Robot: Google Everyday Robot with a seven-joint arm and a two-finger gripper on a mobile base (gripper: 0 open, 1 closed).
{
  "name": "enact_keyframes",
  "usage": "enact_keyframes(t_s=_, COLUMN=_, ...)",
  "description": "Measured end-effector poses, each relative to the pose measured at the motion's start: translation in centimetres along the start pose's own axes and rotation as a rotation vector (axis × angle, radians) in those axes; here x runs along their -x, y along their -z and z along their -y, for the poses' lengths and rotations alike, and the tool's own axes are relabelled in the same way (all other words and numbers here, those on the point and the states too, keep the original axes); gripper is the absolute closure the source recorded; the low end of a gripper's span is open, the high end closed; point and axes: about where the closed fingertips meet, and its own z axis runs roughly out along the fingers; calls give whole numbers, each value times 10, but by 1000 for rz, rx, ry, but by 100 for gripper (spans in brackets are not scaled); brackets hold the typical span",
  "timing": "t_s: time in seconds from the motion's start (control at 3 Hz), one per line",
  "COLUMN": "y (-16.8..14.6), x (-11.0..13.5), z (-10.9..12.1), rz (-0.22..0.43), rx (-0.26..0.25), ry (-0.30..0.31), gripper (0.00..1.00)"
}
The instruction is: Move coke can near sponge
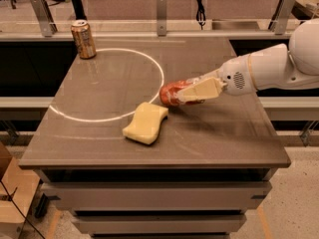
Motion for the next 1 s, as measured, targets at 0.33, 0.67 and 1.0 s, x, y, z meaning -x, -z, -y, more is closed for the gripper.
enact_keyframes(t_s=0.33, y=-4, x=-6, z=-13, rz=-2, rx=44, ry=-32, gripper=0)
enact_keyframes(t_s=0.67, y=-2, x=-2, z=-19, rz=9, rx=50, ry=-32, gripper=0)
enact_keyframes(t_s=1.0, y=3, x=9, z=-22, rz=44, rx=38, ry=-15, gripper=0)
